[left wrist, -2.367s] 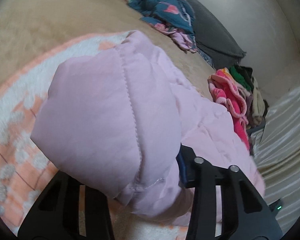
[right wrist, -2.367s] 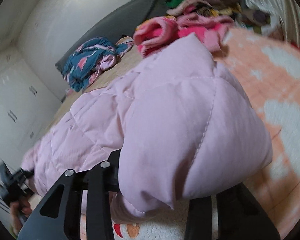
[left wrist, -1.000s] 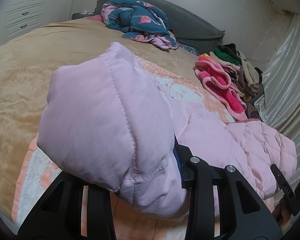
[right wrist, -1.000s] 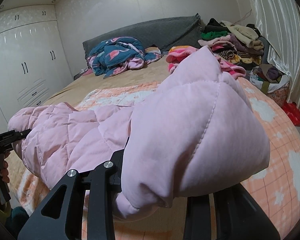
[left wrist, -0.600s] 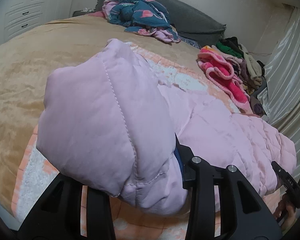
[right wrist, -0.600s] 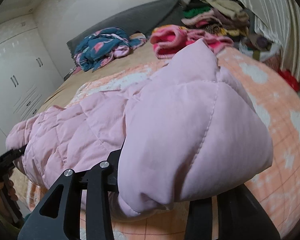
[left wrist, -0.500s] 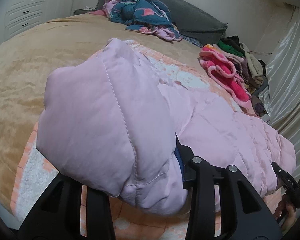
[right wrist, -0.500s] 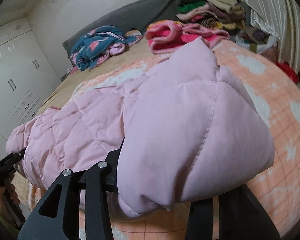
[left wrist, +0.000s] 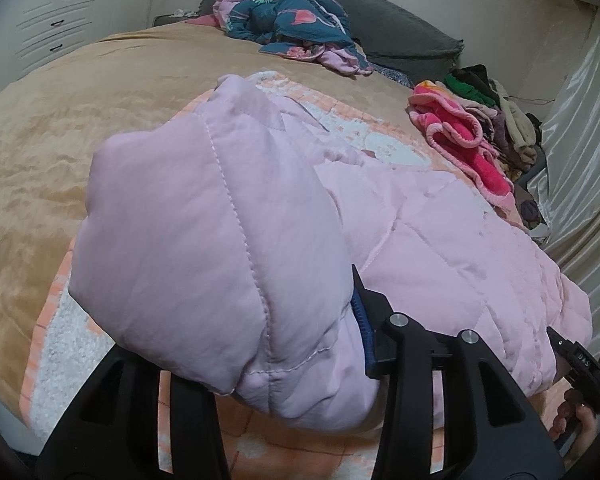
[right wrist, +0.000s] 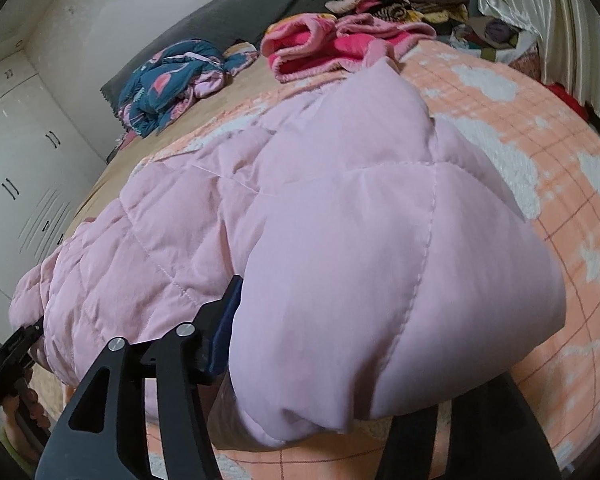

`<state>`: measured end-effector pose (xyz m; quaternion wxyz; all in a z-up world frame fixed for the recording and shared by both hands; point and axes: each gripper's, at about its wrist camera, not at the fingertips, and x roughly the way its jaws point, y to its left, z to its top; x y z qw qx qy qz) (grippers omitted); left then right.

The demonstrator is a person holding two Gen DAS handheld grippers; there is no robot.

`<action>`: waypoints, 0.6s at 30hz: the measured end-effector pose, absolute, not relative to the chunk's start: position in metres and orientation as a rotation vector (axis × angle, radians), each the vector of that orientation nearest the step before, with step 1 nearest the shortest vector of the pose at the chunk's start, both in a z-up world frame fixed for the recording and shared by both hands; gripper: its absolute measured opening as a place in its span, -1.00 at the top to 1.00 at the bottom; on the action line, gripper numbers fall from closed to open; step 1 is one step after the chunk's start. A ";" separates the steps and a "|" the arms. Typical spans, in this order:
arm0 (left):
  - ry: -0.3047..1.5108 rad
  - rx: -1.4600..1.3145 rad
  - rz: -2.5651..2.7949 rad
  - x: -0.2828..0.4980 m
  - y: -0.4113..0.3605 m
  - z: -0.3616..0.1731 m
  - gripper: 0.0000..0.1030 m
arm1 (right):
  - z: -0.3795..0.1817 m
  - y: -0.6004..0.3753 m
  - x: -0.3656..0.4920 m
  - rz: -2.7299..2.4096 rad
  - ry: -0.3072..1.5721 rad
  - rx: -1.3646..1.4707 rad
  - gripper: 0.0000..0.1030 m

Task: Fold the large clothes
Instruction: 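Grasp the jacket bundle with both tools and roll it over onto itself, then release the folded jacket with both tools and pull them back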

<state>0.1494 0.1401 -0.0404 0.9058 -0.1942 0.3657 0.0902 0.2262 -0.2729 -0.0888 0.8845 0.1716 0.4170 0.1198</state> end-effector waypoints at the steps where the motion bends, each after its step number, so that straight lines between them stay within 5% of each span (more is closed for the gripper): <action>1: 0.760 -0.404 0.190 0.149 0.140 -0.042 0.30 | -0.091 -0.274 0.226 0.246 0.874 0.364 -0.12; 18: 0.821 -0.444 0.200 0.138 0.147 -0.050 -0.04 | -0.102 -0.296 0.212 0.200 0.960 0.421 -0.89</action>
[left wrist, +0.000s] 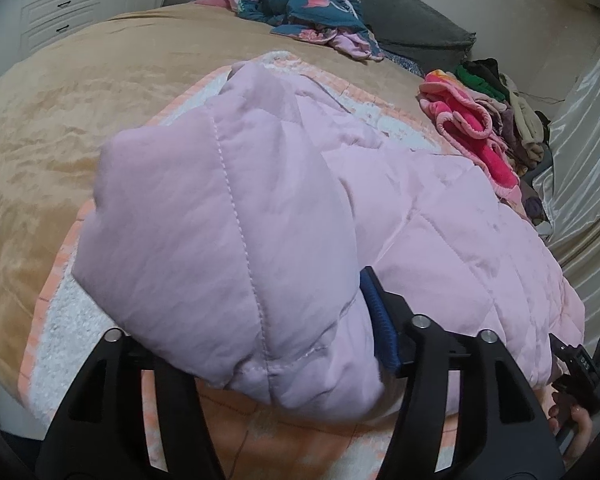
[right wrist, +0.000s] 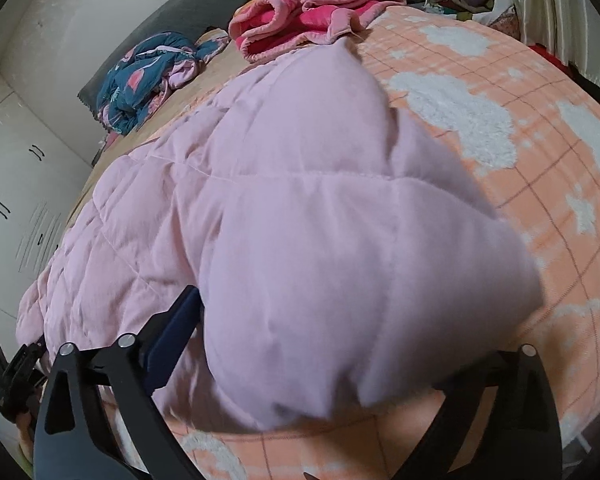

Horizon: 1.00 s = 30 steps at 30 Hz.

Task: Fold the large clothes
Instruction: 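Release the folded jacket with both tools and pull them back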

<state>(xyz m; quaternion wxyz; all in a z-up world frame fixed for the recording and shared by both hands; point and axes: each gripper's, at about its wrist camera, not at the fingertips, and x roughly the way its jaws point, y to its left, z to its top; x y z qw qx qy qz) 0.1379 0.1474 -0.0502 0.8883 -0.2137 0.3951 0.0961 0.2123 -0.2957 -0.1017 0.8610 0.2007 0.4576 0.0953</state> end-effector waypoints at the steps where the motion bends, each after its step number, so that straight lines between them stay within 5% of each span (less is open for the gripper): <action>1: 0.825 -0.448 0.201 0.136 0.148 -0.050 -0.11 | -0.101 -0.298 0.209 0.196 0.958 0.416 -0.90; 14: 0.837 -0.443 0.240 0.098 0.155 -0.040 -0.76 | -0.068 -0.327 0.165 0.146 0.875 0.360 -0.92; 30: 0.659 -0.358 0.254 0.043 0.141 0.036 -0.82 | 0.026 -0.300 0.112 0.230 0.641 0.180 -0.92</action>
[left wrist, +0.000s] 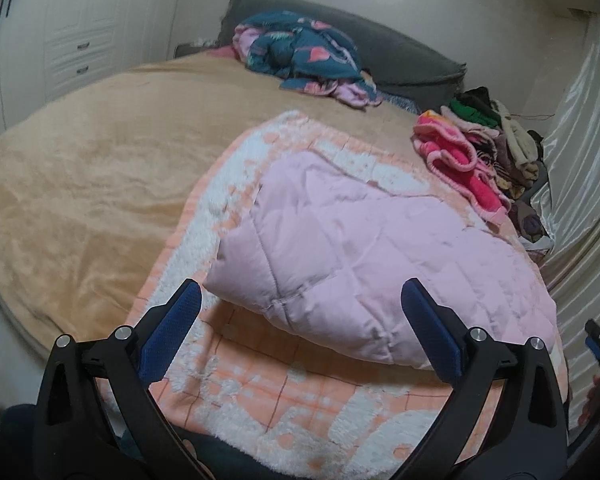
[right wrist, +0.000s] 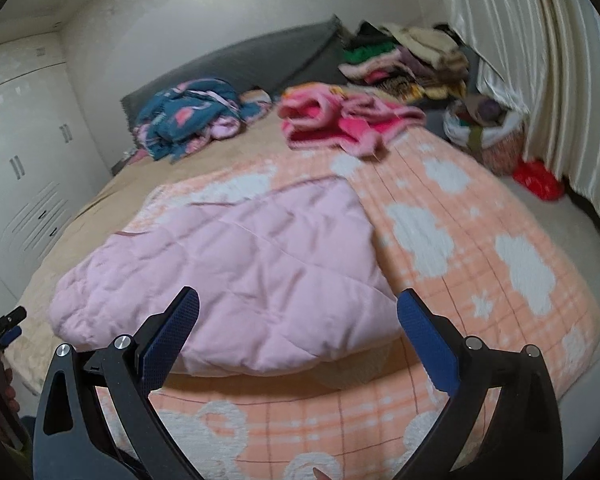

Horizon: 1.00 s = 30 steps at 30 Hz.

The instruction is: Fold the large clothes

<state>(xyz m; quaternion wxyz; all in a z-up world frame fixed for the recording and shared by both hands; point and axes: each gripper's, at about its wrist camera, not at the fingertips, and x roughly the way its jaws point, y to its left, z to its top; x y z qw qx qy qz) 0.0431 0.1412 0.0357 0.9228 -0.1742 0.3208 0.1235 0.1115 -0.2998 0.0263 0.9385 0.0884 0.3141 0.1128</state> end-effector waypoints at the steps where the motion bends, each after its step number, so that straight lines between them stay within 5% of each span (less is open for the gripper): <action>1: 0.647 -0.348 0.250 0.039 0.138 0.041 -0.82 | 0.032 -0.295 0.107 0.244 0.628 0.169 -0.92; 12: 0.603 -0.252 0.189 0.009 0.096 0.054 -0.82 | 0.061 -0.240 0.047 0.328 0.519 0.015 -0.92; 30: 0.679 -0.171 0.104 -0.001 0.051 0.025 -0.82 | 0.012 -0.195 0.012 0.398 0.606 -0.009 -0.92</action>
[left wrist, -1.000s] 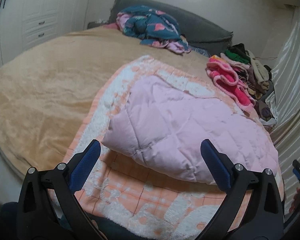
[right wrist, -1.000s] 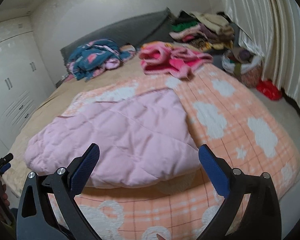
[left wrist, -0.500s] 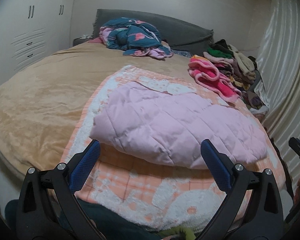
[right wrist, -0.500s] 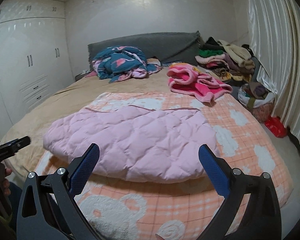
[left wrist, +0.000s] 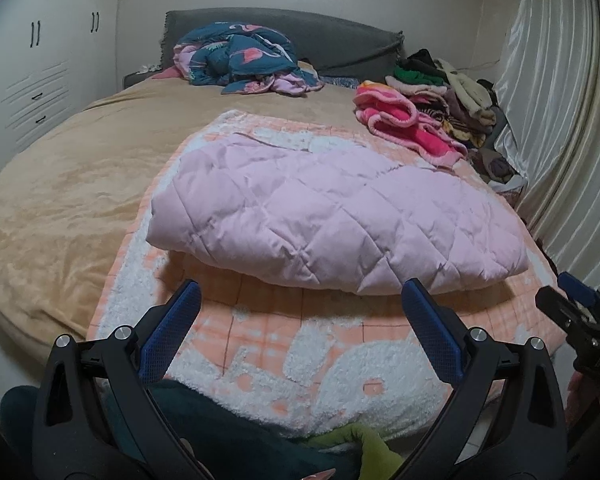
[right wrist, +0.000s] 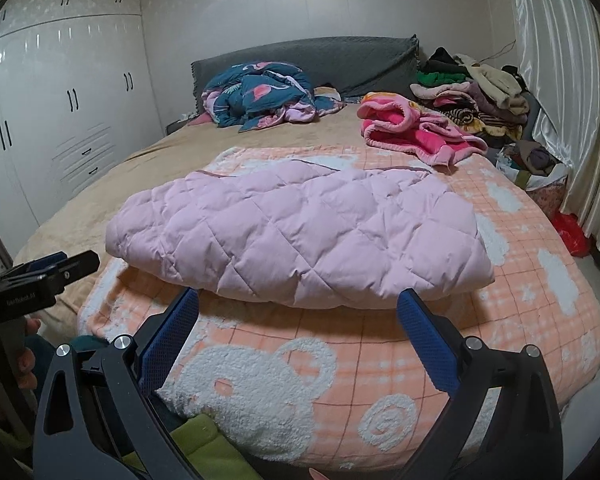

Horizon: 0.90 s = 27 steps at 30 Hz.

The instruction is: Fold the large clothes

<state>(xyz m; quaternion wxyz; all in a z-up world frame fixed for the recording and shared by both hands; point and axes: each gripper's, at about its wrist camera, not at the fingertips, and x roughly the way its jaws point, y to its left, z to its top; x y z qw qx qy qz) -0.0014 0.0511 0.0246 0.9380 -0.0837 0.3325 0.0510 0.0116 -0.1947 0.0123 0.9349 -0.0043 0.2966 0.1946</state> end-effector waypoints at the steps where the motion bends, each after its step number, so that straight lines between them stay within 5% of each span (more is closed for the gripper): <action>1: 0.680 -0.168 0.103 -0.001 0.050 0.024 -0.82 | 0.012 -0.194 0.011 0.401 0.606 -0.012 -0.92; 27: 0.686 -0.145 0.118 -0.001 0.049 0.021 -0.82 | 0.010 -0.193 0.010 0.403 0.608 -0.018 -0.92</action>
